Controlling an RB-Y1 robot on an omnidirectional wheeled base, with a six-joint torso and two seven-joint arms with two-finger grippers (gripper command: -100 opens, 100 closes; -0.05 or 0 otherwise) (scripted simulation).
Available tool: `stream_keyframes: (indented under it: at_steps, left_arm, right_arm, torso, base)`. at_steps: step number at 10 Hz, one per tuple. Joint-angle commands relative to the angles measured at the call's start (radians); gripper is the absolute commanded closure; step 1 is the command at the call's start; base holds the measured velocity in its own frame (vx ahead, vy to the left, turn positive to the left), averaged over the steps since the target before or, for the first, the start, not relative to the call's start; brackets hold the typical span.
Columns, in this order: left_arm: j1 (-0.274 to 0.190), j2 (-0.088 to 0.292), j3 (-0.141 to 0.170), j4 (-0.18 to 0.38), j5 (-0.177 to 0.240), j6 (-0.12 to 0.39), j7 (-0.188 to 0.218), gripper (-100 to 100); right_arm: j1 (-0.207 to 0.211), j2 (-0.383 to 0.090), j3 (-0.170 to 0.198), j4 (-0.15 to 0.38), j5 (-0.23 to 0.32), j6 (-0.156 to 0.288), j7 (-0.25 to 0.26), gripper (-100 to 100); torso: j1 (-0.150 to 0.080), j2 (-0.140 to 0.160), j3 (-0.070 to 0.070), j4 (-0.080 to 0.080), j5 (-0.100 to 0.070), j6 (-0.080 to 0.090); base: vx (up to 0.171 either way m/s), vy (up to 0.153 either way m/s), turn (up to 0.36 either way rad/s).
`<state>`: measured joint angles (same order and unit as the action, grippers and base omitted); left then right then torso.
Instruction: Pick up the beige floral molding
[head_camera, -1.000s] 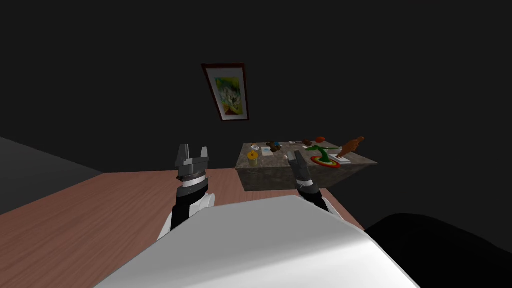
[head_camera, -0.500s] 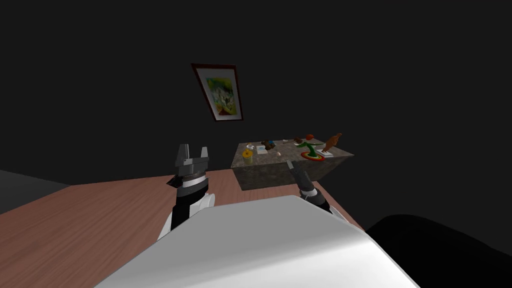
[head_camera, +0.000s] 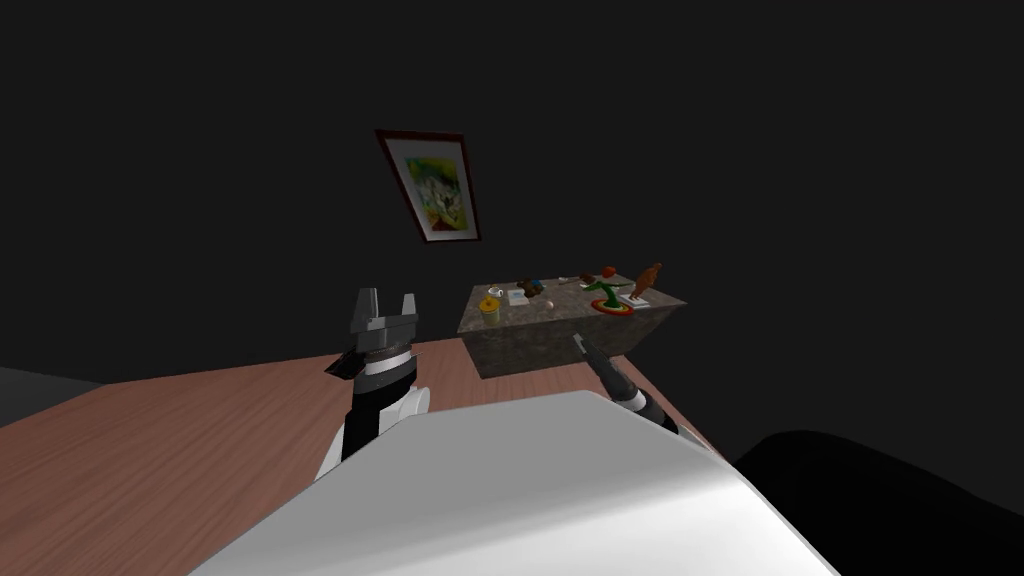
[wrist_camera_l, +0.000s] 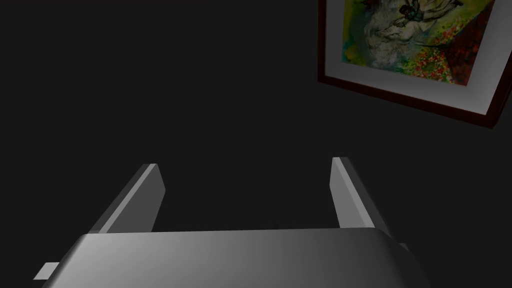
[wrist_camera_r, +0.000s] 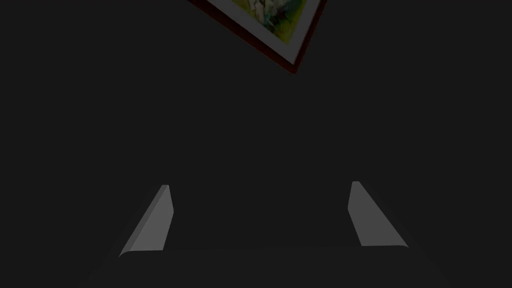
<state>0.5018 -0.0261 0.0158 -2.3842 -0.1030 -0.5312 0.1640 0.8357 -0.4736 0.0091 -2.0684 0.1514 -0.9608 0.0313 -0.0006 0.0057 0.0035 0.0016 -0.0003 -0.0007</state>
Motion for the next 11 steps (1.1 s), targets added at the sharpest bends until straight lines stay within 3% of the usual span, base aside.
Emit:
stream_keyframes:
  at_steps: [1,2,5,7,8,10,11]
  left_arm:
    - [0.000,0.000,0.000,0.000,0.000,0.000,0.000,0]
    - [0.000,0.000,0.000,0.000,0.000,0.000,0.000,0]
    - [0.000,0.000,0.000,0.000,0.000,0.000,0.000,0]
    - [0.000,0.000,0.000,0.000,0.000,0.000,0.000,0]
    - [0.000,0.000,0.000,0.000,0.000,0.000,0.000,0]
    - [0.000,0.000,0.000,0.000,0.000,0.000,0.000,0]
    - [0.000,0.000,0.000,0.000,0.000,0.000,0.000,0]
  right_arm:
    - [0.031,-0.050,-0.006,0.050,0.028,-0.038,0.000,-100]
    - [0.031,-0.079,-0.006,0.060,0.028,-0.038,0.000,-100]
    - [0.081,-0.171,-0.023,0.144,0.079,-0.092,-0.003,-100]
    - [0.081,-0.218,-0.023,0.164,0.079,-0.092,-0.003,-100]
    - [0.102,-0.255,-0.033,0.208,0.108,-0.117,-0.004,-100]
    - [0.102,-0.292,-0.033,0.222,0.108,-0.117,-0.004,-100]
    - [0.119,-0.331,-0.044,0.268,0.138,-0.140,-0.005,-100]
  torso:
    - [0.000,0.000,0.000,0.000,0.000,0.000]
    - [0.000,0.000,0.000,0.000,0.000,0.000]
    - [0.001,0.000,0.000,0.000,0.000,0.000]
    - [0.002,-0.001,0.000,0.000,0.000,0.000]
    - [0.002,-0.002,-0.001,0.000,0.001,0.000]
    - [0.003,-0.002,-0.001,-0.001,0.001,0.000]
    - [0.003,-0.003,-0.002,-0.001,0.001,0.000]
  base:
    - [-0.061,-0.028,-0.042]
    - [-0.054,-0.018,-0.020]
    - [-0.066,-0.017,0.012]
    - [-0.037,-0.006,0.009]
    - [-0.029,0.000,0.067]
    - [-0.029,0.001,0.023]
    - [-0.038,0.009,0.117]
